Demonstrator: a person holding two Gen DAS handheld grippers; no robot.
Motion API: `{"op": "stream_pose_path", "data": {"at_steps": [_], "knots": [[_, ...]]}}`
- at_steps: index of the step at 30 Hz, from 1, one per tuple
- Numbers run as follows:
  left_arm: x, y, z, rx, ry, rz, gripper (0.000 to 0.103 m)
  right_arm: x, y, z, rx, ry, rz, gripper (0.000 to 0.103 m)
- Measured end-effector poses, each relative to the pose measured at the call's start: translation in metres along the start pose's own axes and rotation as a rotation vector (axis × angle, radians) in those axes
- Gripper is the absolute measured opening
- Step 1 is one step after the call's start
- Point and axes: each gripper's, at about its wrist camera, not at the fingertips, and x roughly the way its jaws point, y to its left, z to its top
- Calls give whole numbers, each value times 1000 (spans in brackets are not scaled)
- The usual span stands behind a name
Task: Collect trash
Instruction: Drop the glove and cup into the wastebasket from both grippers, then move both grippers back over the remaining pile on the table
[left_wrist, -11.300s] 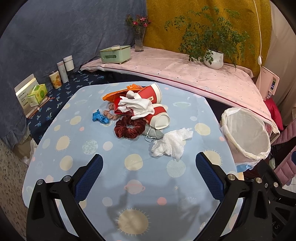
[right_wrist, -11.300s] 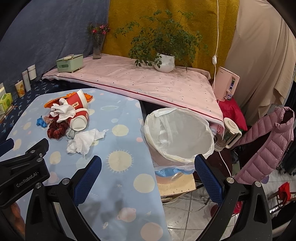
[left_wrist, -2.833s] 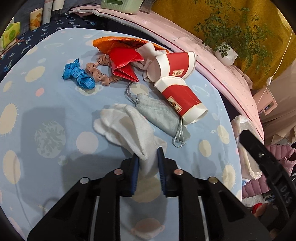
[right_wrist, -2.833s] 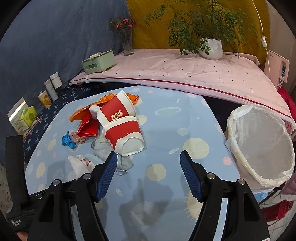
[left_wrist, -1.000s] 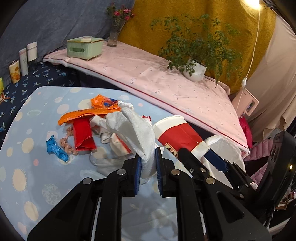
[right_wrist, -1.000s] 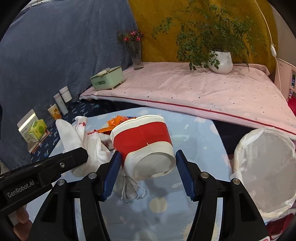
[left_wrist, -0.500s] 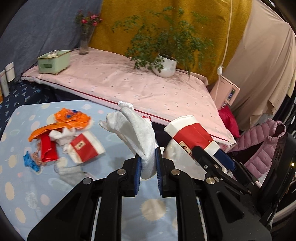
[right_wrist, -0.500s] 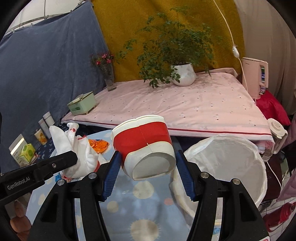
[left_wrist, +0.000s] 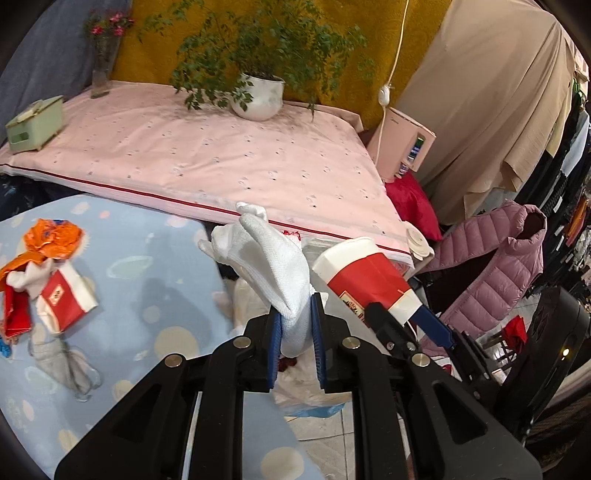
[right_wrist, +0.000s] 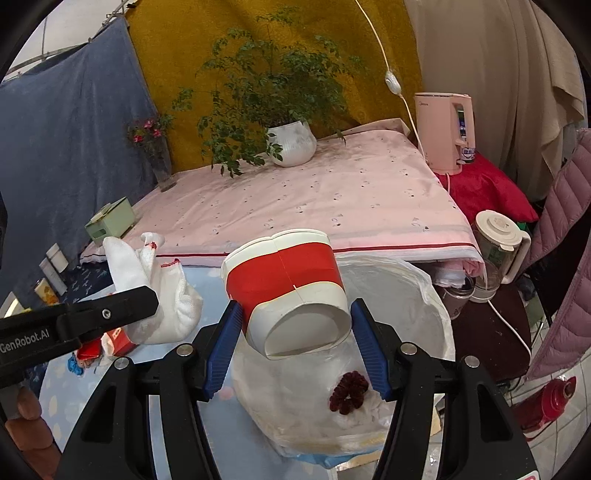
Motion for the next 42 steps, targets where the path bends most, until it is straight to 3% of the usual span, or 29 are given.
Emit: {"op": "stream_pose_path", "data": {"at_steps": [7, 9, 10, 23, 29, 42], "knots": [[29, -16, 3, 30, 36, -32, 20, 15, -24, -7, 41, 28, -26, 59], [34, -16, 4, 23, 36, -10, 61, 21, -28, -9, 49, 37, -32, 59], [34, -15, 4, 11, 18, 10, 66, 23, -30, -11, 52, 42, -32, 59], [21, 12, 0, -29, -14, 78, 67, 23, -17, -9, 49, 36, -12, 61], [0, 28, -5, -48, -48, 111, 67, 10, 7, -8, 14, 21, 22, 66], [-45, 86, -25, -134, -96, 213, 67, 0, 75, -23, -86, 36, 100, 66]]}}
